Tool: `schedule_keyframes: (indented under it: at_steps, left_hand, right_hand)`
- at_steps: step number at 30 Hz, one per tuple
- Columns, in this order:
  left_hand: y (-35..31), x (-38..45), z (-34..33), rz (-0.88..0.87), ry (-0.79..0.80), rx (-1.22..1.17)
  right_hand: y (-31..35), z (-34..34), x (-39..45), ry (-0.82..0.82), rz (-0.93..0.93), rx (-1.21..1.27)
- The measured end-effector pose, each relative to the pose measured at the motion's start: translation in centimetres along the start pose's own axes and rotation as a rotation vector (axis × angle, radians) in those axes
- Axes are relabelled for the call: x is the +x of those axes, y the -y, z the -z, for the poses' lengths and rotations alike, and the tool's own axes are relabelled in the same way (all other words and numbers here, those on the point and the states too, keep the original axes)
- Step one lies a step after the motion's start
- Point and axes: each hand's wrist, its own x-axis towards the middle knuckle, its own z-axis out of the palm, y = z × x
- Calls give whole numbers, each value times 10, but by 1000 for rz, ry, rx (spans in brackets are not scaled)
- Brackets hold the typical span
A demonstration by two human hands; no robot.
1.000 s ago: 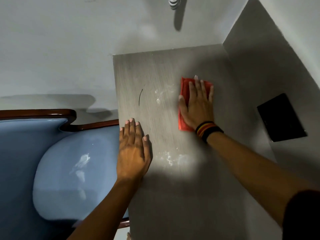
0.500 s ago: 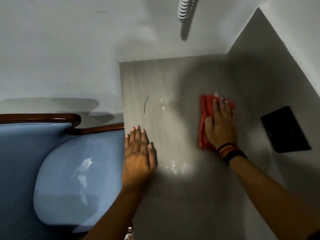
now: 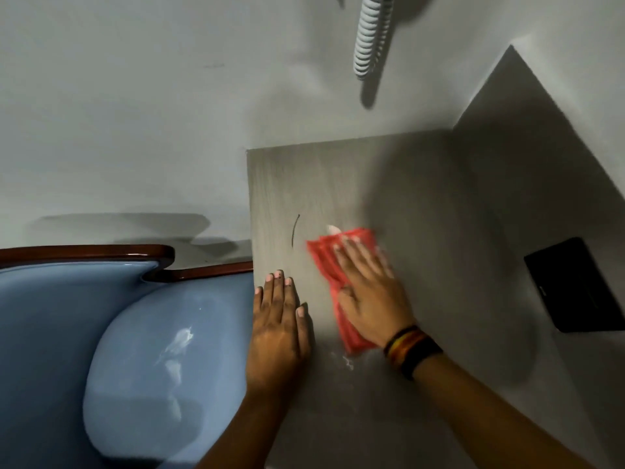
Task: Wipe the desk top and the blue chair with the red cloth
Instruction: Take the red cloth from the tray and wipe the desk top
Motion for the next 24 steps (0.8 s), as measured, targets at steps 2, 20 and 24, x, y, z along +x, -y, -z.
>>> schedule_keyframes:
  at_steps: [2,20,24]
  left_hand:
    - [2,1,-3,-14,-39,5]
    - [5,0,-11,1,-44,41]
    - [4,0,-8,2,-13,26]
  right_hand:
    - [-35,7,12,-12,-94,13]
    - [64,11,201,-44,29,12]
    - [65,0,155,-68,126,11]
